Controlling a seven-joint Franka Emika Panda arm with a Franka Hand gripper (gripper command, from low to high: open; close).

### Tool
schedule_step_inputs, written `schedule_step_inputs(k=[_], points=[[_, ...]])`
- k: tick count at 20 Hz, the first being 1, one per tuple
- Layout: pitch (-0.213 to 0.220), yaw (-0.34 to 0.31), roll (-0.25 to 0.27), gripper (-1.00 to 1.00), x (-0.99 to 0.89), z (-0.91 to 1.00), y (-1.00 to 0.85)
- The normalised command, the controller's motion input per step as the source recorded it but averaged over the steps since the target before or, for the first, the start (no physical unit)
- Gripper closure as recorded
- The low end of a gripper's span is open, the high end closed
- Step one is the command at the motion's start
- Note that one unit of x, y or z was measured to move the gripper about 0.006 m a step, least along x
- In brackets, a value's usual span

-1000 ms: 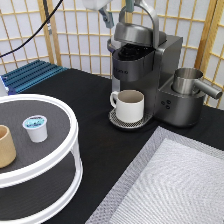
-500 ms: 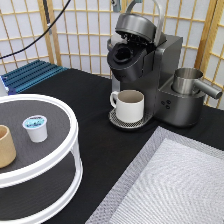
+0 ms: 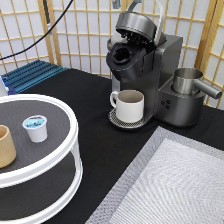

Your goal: Make coffee

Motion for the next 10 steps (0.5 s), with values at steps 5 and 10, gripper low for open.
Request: schedule_step_inputs(k=[5,10], points=[[0.097,0.0,0.212,-1.0,0.03,0.29,-0.89],[0.015,0.0,0.22,-1.0,0.0,-0.04,-0.95]])
